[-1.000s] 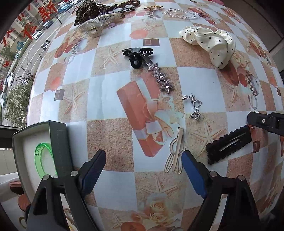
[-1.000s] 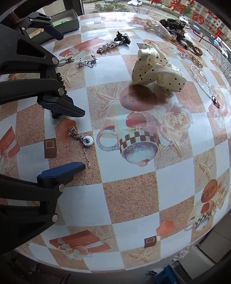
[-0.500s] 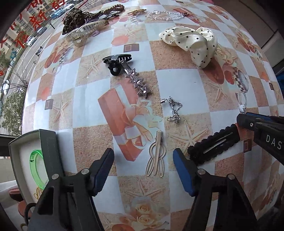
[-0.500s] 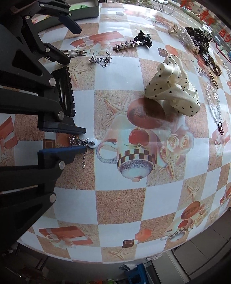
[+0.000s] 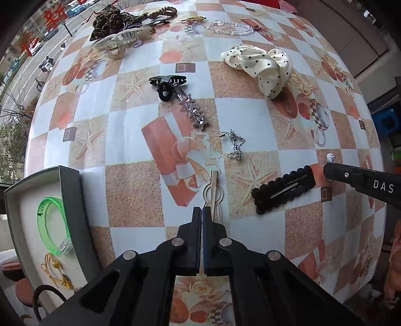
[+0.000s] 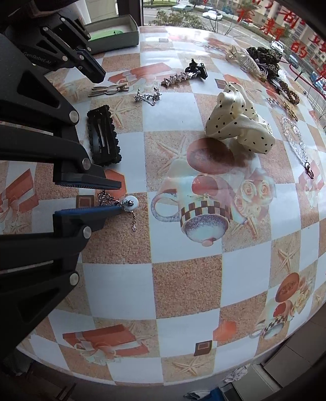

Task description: Organize jewelry

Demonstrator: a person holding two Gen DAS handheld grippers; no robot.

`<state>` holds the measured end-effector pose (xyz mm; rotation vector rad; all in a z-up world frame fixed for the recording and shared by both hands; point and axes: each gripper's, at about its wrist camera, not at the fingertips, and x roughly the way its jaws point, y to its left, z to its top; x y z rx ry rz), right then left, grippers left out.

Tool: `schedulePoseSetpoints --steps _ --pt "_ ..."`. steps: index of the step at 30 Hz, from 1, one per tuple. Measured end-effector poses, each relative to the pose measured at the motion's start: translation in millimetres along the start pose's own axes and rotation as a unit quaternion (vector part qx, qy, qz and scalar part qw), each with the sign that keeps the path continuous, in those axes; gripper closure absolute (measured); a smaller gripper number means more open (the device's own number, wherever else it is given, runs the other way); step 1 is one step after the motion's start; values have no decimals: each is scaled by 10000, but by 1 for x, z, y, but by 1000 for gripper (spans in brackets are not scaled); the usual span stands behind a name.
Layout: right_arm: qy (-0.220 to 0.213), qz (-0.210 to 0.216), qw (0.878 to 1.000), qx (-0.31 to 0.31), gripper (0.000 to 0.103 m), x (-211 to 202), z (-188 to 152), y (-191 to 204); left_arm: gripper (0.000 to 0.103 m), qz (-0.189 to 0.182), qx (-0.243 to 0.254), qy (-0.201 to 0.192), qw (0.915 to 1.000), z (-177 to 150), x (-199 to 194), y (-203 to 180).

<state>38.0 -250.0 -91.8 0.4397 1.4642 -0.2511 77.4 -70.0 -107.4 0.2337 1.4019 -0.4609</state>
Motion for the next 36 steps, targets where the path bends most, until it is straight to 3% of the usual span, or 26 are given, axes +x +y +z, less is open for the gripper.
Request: schedulePoseSetpoints --steps 8,13,18,21,22,23,32,36 --pt "-13 300 9995 139 89 -21 -17 -20 99 -129 -159 -141 9997 -14 -35 26" --pt "18 306 9993 207 89 -20 -18 -21 99 314 -87 -217 9992 -21 -37 26" --pt "46 313 9992 246 89 -22 -25 -30 99 202 -394 -32 9990 -20 -30 33" --pt "71 316 9991 257 89 -20 -25 -29 98 273 -450 -118 9985 -20 -31 36" --pt "71 316 9991 259 89 -21 -25 -30 71 270 -464 -133 9985 -20 -31 37" --pt "69 317 9991 258 89 -21 -25 -30 1 268 -498 -148 9983 -20 -31 38" --pt "72 349 9990 272 89 -23 -25 -34 0 601 -693 -202 9956 1 -6 47" --pt "87 350 9990 250 89 -23 -27 -35 0 450 -785 -85 9959 18 13 49"
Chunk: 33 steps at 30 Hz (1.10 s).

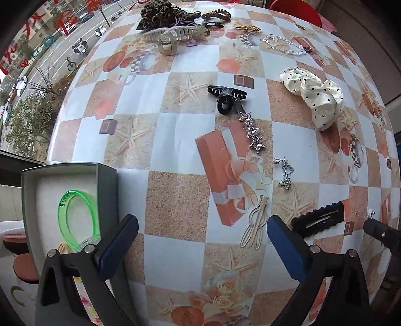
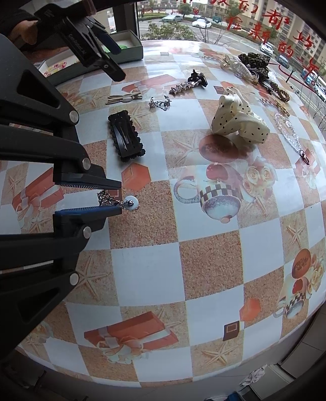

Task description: Organize jewelry

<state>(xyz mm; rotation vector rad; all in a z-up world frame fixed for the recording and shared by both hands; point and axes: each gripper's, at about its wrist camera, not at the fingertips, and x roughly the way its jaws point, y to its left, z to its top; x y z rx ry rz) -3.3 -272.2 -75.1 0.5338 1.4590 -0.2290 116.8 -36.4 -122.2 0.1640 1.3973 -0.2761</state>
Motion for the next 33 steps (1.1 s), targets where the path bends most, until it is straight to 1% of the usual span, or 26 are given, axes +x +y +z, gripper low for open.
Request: schedulePoseSetpoints --steps 2,3,7,10,11,13,17,19,20,21,23,24,25,26,27,28,30,33 --pt "3 3 10000 -12 89 0 -1 -1 0 -60 81 17 9999 6 8 -5" --pt "7 6 10000 -15 89 -1 -2 -2 0 -31 146 -3 9999 11 12 -8" --pt "20 13 10000 -37 89 -1 -3 -3 0 167 356 -63 9992 16 22 -22" --pt "22 15 10000 -45 89 -2 -3 -3 0 414 499 16 9979 18 35 -30" --pt "24 15 10000 -44 89 -2 -3 -3 0 378 483 -42 9981 19 37 -30" --pt "26 19 10000 -38 89 -2 -3 -3 0 262 416 12 9988 22 40 -30" --pt "55 21 10000 -32 89 -1 -4 -4 0 -42 198 259 9995 25 50 -23" --pt "67 32 10000 -13 89 0 -4 -4 0 -60 230 295 9993 22 50 -21" --pt "66 36 10000 -12 89 0 -4 -3 4 -61 307 248 9992 21 48 -21" --pt "59 39 10000 -16 89 0 -4 -3 10 -152 388 195 9989 17 43 -24" --pt "43 47 10000 -21 89 -1 -4 -2 40 -240 593 100 9979 13 35 -34" --pt "42 50 10000 -18 89 -1 -4 -1 50 -263 697 73 9972 12 32 -41" --pt "42 50 10000 -13 89 -1 -3 -1 72 -290 796 58 9964 10 30 -46" --pt "39 53 10000 -13 89 -1 -3 0 85 -309 892 67 9955 10 30 -54" --pt "37 57 10000 -17 89 -1 -3 1 85 -281 959 56 9950 9 29 -59" --pt "34 65 10000 -32 89 -1 -3 3 93 -338 988 30 9945 9 28 -62" --pt "25 80 9999 -60 89 -2 -3 5 93 -409 972 36 9944 9 24 -64" --pt "28 101 9999 -93 89 -3 -4 9 93 -531 821 24 9952 3 12 -62"
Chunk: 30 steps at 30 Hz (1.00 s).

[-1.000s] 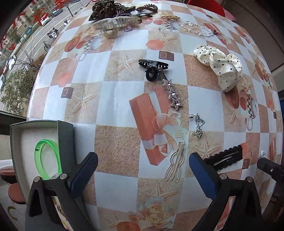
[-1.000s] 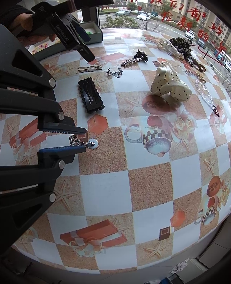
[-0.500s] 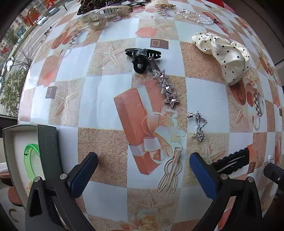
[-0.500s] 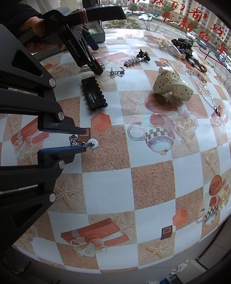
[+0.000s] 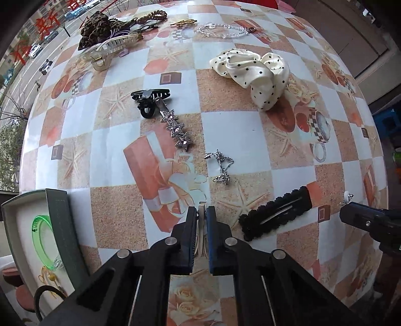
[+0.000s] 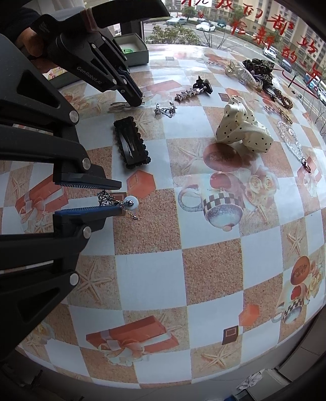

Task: Organize jewelry
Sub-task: 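Carry the hair clip and keychain over the white box with both grippers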

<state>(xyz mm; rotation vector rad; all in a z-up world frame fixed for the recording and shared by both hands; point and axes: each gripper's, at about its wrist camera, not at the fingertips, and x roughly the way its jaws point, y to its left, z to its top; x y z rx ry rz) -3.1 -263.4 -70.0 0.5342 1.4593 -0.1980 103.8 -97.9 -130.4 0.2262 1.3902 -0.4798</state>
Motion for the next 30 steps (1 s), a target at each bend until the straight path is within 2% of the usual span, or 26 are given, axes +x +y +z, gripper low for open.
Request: schedulePoseSetpoints --steps 9,15,21,30 --pt "-29 41 9999 -134 89 -7 -1 17 93 -229 -253 -292 9990 -36 -79 20" --pt "-25 105 9994 -337 89 -9 -1 42 93 -303 -510 -420 9974 -59 -113 55" --pt "20 223 9972 -718 89 -9 -3 85 93 -359 -746 -551 9950 -82 -130 88" --pt "118 446 9879 -1481 89 -5 -11 170 93 -264 -1343 -799 9874 -118 -157 148"
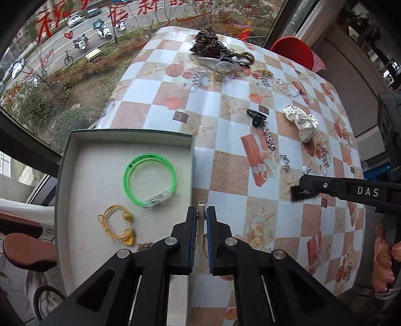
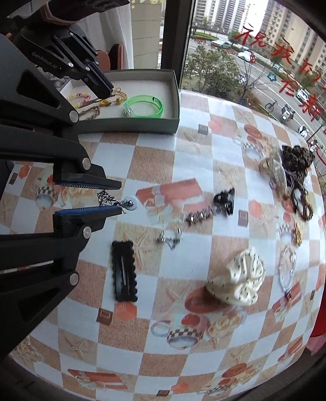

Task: Organize jewelry
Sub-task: 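Carry the hair clip and keychain over the white box with both grippers, then open the right gripper onto the green bracelet while the left releases the hair clip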

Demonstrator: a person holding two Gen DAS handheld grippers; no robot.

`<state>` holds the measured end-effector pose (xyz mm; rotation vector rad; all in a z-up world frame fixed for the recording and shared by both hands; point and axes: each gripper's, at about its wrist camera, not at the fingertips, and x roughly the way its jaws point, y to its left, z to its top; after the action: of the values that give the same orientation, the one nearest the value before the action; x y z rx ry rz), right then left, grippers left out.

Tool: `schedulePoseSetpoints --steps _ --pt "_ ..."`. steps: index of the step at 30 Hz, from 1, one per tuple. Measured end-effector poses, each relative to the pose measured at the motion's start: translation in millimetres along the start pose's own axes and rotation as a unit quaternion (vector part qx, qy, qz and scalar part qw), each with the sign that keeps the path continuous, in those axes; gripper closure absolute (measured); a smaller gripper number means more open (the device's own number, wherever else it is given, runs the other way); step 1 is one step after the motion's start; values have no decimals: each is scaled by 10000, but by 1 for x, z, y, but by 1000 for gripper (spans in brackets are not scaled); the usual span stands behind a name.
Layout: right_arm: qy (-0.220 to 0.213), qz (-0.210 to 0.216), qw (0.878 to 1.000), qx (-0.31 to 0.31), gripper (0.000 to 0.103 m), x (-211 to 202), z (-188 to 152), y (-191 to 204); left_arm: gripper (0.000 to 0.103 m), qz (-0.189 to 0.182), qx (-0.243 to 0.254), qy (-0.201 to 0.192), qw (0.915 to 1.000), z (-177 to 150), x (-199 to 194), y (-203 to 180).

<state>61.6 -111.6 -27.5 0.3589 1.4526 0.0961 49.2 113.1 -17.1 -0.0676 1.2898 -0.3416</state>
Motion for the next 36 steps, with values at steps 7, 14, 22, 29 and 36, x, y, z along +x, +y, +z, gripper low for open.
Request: schedulePoseSetpoints --steps 7,14,22,29,36 --pt "86 273 9977 -612 89 14 12 76 93 208 -568 -149 9981 -19 -20 60" --pt "278 450 9928 -1077 89 40 15 136 93 434 -1087 -95 9931 -41 -17 112" --pt "546 428 9896 -1259 89 81 16 165 93 568 -1348 96 9892 -55 11 143" --pt "787 216 9896 -1182 89 116 17 163 93 671 -1343 297 9882 -57 40 147" --pt "889 59 9895 -1139 89 133 16 162 92 848 -1296 421 9870 -60 55 150"
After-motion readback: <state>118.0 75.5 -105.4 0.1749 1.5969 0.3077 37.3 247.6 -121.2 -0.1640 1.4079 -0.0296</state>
